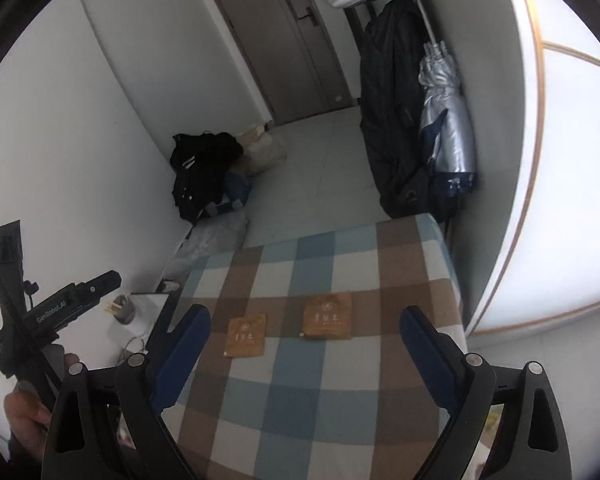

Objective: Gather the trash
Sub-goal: 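Move both tools back over the table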

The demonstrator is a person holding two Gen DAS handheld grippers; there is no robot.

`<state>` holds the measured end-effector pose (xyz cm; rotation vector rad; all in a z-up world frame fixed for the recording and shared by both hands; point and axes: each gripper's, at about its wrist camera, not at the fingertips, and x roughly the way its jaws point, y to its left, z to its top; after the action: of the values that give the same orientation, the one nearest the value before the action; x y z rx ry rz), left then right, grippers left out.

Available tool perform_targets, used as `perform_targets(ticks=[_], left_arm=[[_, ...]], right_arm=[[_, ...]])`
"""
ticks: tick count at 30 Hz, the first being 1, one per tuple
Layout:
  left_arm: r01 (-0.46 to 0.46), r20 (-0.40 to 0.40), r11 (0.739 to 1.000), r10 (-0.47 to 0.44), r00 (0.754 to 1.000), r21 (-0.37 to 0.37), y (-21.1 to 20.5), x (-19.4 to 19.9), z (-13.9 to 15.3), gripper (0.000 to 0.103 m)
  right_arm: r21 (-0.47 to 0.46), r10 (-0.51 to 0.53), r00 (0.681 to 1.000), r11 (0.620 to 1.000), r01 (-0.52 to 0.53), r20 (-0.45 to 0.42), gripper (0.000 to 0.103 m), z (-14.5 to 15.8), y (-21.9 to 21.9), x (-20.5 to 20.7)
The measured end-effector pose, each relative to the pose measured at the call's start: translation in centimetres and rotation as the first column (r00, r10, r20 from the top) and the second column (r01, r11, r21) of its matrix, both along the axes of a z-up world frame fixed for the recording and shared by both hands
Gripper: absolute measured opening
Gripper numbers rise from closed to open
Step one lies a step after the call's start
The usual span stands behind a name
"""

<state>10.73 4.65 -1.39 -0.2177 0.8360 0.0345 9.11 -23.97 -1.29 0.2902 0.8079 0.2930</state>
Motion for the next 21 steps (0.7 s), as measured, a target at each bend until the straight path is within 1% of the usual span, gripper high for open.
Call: perform_targets(ticks=[2,5,7,9,11,14,18,19,21], left_arm=[[0.014,-0.032,1.0,-0.014,0.999,0.003,0.3,0.5,-0.3,0.092],[0.021,-0.047,0.999,-0.019,0.999,0.043,0.4,0.9,-0.6,0.092],[0.045,-0.062,0.998,-0.043,0.997,0.034,0.4,1.1,-0.7,0.092],[0.039,-0.086,0.999,-0.039,0.996,0.004,1.0,1.2,-1.0,0.092],[0.033,-0.106,0.999,-0.034,0.994,-0.013,1.4,1.5,-1.3,0.092],[0.021,-0.149,1.0,-0.021,0.989,-0.004,1.8,2.2,-1.9,0.092],[0.011,-0.162,1.0,-0.01,0.987,0.005,1.9,3.0,-2.2,0.092],[0.008,-0.162,1.0,-0.008,0.987,0.001,1.9,3.1,-2.2,0.092],[-0.004,-0.166,1.0,0.003,0.986,-0.007,2.1,3.4,-2.3,0.092]], right_arm=[[-0.029,0.016,1.0,0.999,-0.017,-0.021,0.096,-0.9,1.0,0.8],[-0.044,0.028,0.998,0.999,-0.031,-0.063,0.096,-2.9,2.1,2.4],[-0.067,0.042,0.996,0.997,-0.047,-0.074,0.096,-4.0,2.6,3.3],[-0.104,0.044,0.994,0.993,-0.054,-0.098,0.096,-5.0,3.0,4.2],[-0.103,0.069,0.989,0.991,-0.083,-0.133,0.096,-6.1,3.1,5.1],[-0.118,0.07,0.982,0.989,-0.092,-0.177,0.096,-7.6,3.2,6.6],[-0.149,0.067,0.975,0.984,-0.1,-0.212,0.096,-9.3,3.7,8.6],[-0.152,0.049,0.972,0.985,-0.085,-0.231,0.096,-9.6,3.8,9.1],[-0.15,0.05,0.965,0.984,-0.091,-0.256,0.096,-10.5,4.1,10.0]])
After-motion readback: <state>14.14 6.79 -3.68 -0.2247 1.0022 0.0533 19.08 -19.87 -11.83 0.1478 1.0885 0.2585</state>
